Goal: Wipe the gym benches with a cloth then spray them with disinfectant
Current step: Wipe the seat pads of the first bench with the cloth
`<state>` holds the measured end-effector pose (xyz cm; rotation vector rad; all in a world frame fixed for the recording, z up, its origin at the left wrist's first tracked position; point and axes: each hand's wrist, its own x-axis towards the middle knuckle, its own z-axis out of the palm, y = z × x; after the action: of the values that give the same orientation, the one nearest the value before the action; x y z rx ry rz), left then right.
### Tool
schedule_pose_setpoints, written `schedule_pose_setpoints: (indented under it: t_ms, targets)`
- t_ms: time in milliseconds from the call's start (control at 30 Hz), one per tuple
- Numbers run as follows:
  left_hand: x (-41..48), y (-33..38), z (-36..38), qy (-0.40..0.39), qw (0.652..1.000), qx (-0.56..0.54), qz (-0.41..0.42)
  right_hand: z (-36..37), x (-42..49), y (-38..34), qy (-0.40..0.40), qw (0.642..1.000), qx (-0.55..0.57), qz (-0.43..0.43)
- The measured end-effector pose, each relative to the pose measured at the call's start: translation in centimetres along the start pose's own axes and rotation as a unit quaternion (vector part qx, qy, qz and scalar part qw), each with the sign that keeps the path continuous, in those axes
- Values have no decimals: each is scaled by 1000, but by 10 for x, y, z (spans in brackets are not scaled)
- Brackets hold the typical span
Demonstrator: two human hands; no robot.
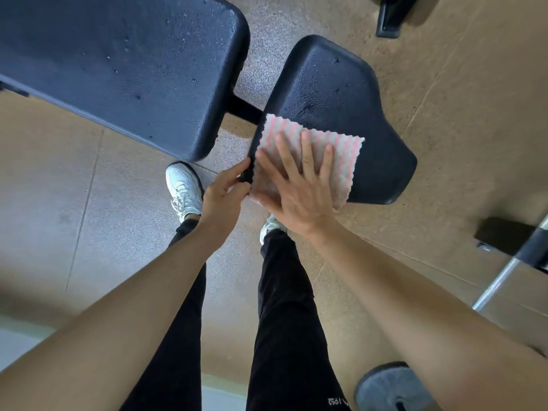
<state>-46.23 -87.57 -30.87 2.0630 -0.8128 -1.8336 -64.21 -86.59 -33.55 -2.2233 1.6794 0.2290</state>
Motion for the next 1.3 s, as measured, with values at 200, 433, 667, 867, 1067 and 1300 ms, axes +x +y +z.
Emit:
schedule_pose_setpoints:
  t_ms: [200, 433, 667, 867, 1067, 1300]
  targets:
    - [-7, 6, 5, 1, 1000, 27, 14, -13, 40, 45, 3, 997, -35, -64]
    - [-7, 4, 4, -18, 997, 66, 26, -45, 95, 104, 39, 997, -31, 60]
    - [-15, 8, 14, -9, 992, 120, 41, -39, 74, 110, 46, 988, 11, 147]
    - [-18, 9, 25, 29, 986, 151, 61, -4, 2, 66, 48, 992, 9, 118]
    - [-18, 2, 27, 39, 971, 206, 114, 12, -33, 38, 49, 997, 10, 66]
    - [-11, -6, 32, 72, 957, 252, 126, 6, -36, 102, 51, 992, -10, 114]
